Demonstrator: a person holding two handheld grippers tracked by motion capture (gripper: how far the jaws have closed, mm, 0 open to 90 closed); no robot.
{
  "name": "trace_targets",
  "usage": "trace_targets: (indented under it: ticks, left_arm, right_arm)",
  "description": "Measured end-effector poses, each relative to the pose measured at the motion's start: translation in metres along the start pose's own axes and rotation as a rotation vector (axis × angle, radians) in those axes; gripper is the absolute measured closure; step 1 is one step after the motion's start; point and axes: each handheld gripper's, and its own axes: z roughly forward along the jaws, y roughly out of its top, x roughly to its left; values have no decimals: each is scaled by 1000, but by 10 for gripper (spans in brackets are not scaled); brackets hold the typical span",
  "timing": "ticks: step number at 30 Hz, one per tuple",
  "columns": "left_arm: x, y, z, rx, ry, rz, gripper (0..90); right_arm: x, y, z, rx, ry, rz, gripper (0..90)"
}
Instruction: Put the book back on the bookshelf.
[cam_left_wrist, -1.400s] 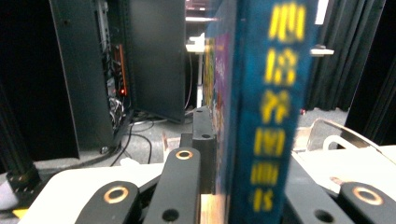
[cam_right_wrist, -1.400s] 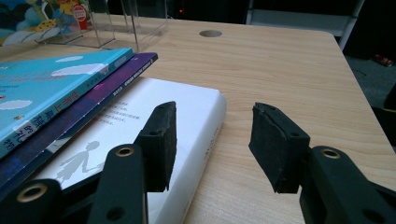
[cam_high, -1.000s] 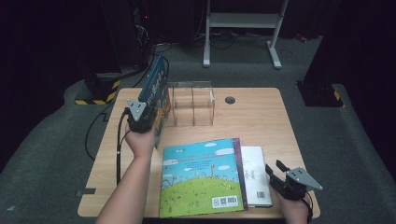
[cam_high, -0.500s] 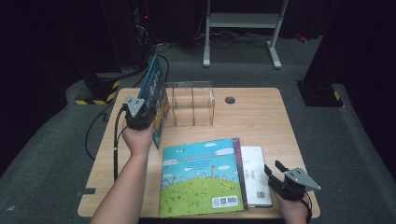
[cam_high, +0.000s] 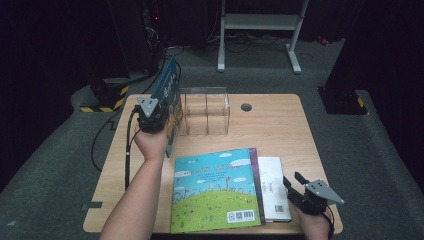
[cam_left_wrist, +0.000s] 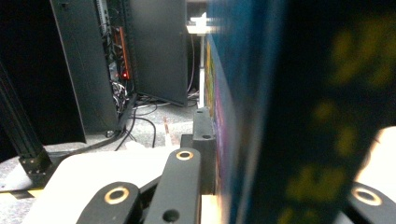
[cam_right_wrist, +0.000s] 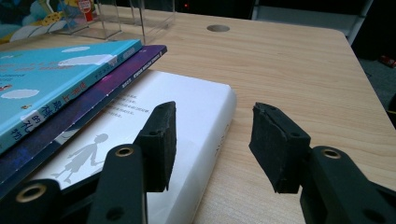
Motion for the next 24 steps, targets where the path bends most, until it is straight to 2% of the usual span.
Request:
trace_targets:
  ticks: [4,6,10,24]
  left_arm:
    - [-3,6,4,-18,22,26,832]
    - [-3,7,7,-21,23,27,832]
    - [-4,7,11,-15,35,44,832]
    - [0,4,22,-15,53,34,832]
  right_arm:
    - [0,0,0,0,1,0,505]
    - [0,0,0,-3,4,2,505]
    - [-1,0,0,-6,4,6,506]
    - [-2,0,-1,-3,2,12,507]
